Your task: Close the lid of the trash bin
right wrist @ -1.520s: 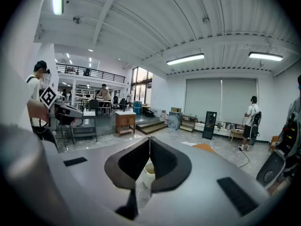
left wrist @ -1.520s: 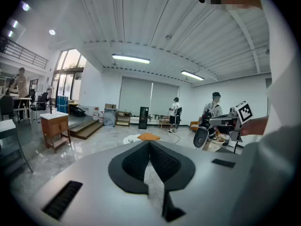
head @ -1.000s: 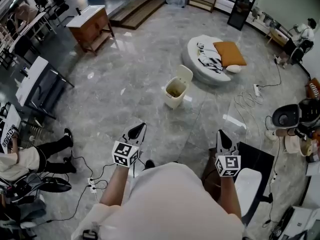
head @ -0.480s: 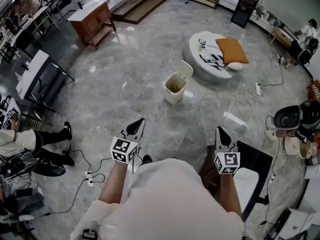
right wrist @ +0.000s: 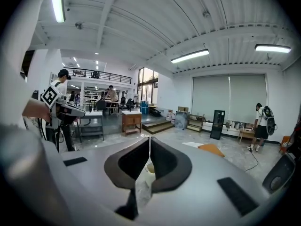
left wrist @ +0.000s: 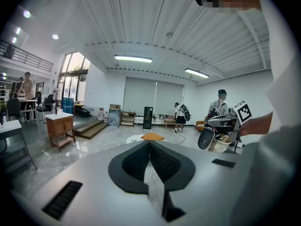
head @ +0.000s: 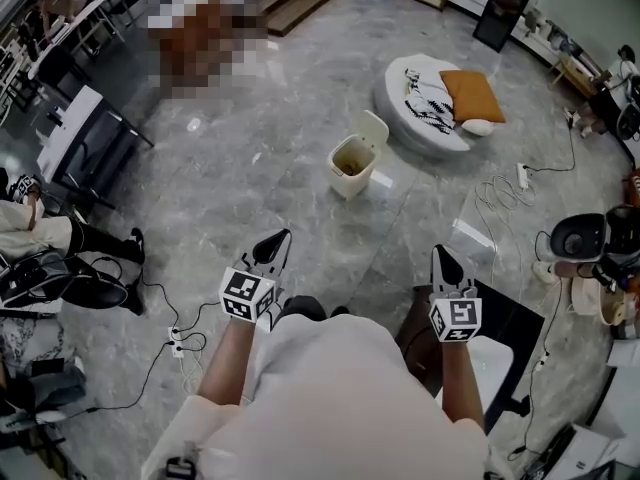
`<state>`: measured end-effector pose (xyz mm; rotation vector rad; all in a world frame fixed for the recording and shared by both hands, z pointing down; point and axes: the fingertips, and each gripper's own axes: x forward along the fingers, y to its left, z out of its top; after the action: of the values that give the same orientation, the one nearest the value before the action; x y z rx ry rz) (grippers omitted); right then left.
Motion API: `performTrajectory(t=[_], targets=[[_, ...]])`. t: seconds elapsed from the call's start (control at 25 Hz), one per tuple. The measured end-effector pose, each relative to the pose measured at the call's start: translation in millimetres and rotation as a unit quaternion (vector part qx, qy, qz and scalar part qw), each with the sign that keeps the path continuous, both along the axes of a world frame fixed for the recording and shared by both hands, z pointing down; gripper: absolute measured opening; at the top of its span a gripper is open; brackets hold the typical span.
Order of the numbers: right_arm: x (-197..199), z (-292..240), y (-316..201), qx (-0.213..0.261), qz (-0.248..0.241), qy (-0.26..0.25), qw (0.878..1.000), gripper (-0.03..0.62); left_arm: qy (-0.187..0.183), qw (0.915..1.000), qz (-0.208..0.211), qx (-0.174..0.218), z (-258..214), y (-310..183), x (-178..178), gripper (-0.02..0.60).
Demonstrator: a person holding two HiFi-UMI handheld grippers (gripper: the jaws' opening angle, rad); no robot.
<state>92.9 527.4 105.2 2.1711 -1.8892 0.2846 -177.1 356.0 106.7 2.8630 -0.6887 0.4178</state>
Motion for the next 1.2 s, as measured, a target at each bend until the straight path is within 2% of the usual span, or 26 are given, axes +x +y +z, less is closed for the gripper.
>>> performTrajectory(t=[0.52,0.76,1.2], targets=[[6.6,15.2,-24.8,-0.016,-0.008,-0.007,1.0,0.031,-0.008,0.9999,0.0,-0.011,12.6,-22.7,11.6,0.017],[15.0,14.6,-64.0,-0.022,0.004,0.003,1.0,0.031,-0.002,0.9997,0.015,-0.018,19.2,-65.7,25.8,0.017],[25.8,19.2,-157.5,-0.039,0.022,0.001,0.999,0.031,-0.018,0.9985,0.042,-0.029,31.2,-167.3,40.1,0.017]])
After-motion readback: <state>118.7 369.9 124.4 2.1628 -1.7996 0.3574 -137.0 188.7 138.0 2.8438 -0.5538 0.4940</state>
